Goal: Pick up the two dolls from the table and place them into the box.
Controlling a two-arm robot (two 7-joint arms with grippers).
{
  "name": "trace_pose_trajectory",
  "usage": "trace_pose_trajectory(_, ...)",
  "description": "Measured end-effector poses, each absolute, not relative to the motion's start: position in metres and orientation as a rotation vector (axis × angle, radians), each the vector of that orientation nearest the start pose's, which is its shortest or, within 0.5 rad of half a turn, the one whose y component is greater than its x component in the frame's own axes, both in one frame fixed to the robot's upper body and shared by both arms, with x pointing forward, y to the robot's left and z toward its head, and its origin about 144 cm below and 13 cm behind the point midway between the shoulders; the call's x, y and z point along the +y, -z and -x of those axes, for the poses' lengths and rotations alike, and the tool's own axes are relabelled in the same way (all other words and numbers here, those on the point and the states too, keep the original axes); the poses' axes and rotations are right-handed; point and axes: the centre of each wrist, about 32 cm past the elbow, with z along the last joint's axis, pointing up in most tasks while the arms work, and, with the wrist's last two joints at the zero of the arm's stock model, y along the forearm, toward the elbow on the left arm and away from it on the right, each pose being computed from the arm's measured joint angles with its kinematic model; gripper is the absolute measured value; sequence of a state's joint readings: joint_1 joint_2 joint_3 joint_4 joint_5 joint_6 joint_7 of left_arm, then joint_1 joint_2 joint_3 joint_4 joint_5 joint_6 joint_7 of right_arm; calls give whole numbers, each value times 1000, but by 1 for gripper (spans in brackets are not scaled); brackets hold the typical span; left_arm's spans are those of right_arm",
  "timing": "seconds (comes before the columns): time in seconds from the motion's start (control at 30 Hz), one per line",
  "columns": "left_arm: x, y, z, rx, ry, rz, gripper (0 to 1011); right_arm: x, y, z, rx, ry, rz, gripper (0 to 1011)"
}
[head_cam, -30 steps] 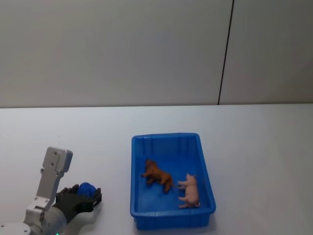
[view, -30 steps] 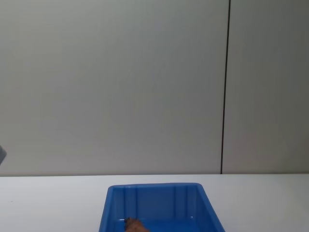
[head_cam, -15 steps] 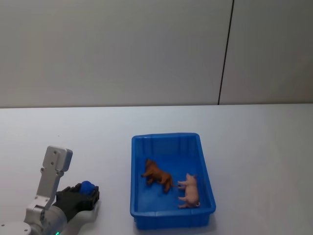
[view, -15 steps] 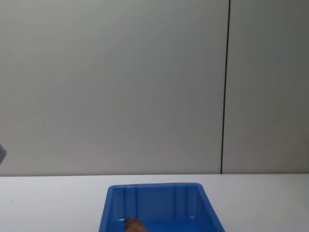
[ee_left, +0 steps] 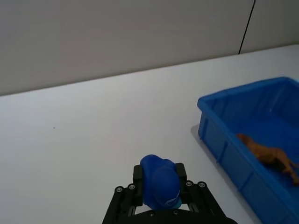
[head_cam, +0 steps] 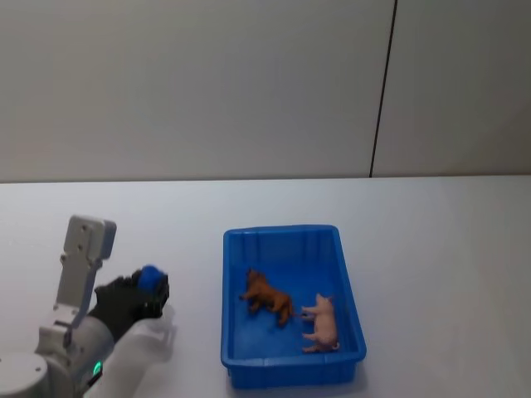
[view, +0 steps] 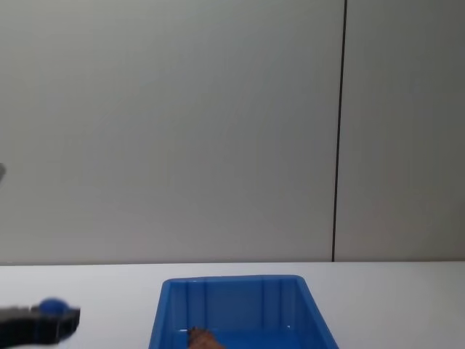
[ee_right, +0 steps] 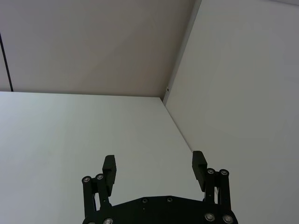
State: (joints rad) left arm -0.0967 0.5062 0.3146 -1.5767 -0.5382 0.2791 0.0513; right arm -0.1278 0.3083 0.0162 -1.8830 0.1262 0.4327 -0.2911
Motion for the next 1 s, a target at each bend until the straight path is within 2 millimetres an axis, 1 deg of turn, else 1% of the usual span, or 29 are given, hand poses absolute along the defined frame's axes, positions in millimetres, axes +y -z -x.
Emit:
trace_pose_trajectory(0.07, 282, -1168, -474, 209, -1321, -247, 411, -294, -1209, -420, -2, 1821, 362, 1001)
trace_pose_trajectory(0.13, 282, -1171, -474, 202, -1317, -238, 404, -294, -1209, -420, -2, 1822, 362, 1001)
trace_pose_trajectory(0.23, 281, -1184, -478, 170, -1291, -191, 378, -294, -1209, -420, -2, 1822, 362, 1001)
trace_pose_trajectory(0.37, 278, -1198, -483, 147, -1246, -138, 355, -294, -1209, -420, -2, 1822, 362, 1001)
trace_pose_trajectory(0.57, 274, -1214, -490, 138, -1173, -81, 320, -294, -1209, -420, -2, 1821, 362, 1001)
trace_pose_trajectory(0.8, 268, -1227, -498, 154, -1074, -46, 273, -294, -1209, -420, -2, 1821, 362, 1001)
trace_pose_trajectory(1.0, 263, -1230, -505, 187, -992, -49, 237, -294, -1209, -420, -2, 1821, 362, 1001)
